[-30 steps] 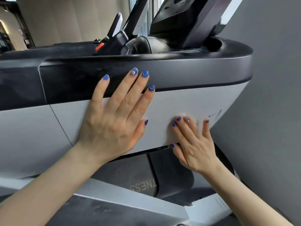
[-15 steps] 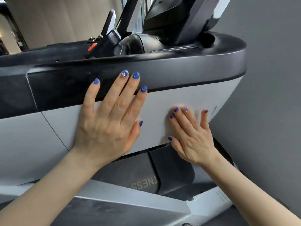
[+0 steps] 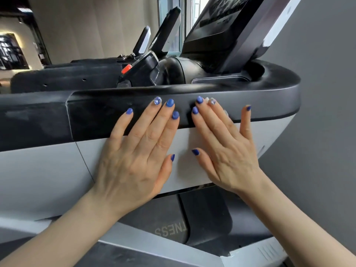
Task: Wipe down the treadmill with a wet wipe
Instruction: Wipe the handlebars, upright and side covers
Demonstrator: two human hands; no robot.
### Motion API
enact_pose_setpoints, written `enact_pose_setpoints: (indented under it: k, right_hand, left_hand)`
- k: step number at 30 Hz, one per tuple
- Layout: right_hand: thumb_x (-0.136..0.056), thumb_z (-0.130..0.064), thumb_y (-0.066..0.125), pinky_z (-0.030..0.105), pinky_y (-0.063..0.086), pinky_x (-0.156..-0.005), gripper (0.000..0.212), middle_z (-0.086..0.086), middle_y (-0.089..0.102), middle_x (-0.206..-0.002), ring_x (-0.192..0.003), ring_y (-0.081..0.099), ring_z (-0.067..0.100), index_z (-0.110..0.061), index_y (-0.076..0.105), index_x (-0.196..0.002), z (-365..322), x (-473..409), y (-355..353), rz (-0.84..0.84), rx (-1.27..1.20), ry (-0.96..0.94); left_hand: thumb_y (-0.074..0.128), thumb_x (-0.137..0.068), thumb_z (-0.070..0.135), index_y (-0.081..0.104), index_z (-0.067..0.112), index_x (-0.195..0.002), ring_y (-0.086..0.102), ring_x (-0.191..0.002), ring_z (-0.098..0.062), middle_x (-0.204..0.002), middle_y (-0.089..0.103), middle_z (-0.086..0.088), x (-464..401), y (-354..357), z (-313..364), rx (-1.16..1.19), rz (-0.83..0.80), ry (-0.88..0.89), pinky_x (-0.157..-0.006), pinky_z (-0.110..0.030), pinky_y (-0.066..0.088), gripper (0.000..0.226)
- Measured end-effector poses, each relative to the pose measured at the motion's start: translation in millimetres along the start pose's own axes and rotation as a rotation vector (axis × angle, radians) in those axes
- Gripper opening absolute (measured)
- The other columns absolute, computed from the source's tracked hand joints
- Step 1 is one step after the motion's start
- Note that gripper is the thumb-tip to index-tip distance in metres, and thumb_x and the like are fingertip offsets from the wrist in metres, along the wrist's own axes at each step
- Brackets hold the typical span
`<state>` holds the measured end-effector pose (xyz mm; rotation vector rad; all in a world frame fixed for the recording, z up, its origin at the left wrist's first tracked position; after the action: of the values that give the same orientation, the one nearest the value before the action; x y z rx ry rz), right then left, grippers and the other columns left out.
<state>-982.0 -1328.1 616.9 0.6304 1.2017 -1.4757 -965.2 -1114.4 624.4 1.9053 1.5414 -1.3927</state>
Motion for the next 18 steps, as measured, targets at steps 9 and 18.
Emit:
enact_pose_setpoints:
  k: [9, 18]
  right_hand:
    - [-0.104, -0.032, 0.035, 0.060, 0.000, -0.121, 0.056, 0.011, 0.031, -0.161, -0.152, 0.027, 0.026, -0.008, 0.033, -0.155, 1.8, 4.8, -11.4, -0.063, -0.067, 0.016]
    - [-0.104, -0.033, 0.033, 0.061, -0.007, -0.118, 0.056, 0.011, 0.031, -0.162, -0.152, 0.027, 0.022, -0.005, 0.037, -0.153, 11.7, -24.3, -15.8, -0.072, -0.063, 0.065]
  left_hand:
    - [0.052, -0.099, 0.029, 0.035, -0.001, -0.154, 0.030, -0.150, -0.031, -0.161, 0.032, -0.017, 7.2, 4.7, -7.2, -0.056, -0.028, -0.034, -0.122, -0.050, 0.021, 0.065]
    - [0.054, -0.098, 0.029, 0.038, -0.001, -0.152, 0.032, -0.149, -0.030, -0.160, 0.034, -0.017, 7.3, 6.6, -6.0, -0.068, 0.004, -0.039, -0.122, -0.049, 0.021, 0.064]
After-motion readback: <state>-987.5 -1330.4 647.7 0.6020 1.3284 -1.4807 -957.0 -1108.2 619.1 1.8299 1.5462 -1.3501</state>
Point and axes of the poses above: each hand's wrist, its own x-axis away from the middle knuckle, its own y-axis out of the palm, z = x × y, the point moved 1 cm from there along -x, towards the middle knuckle
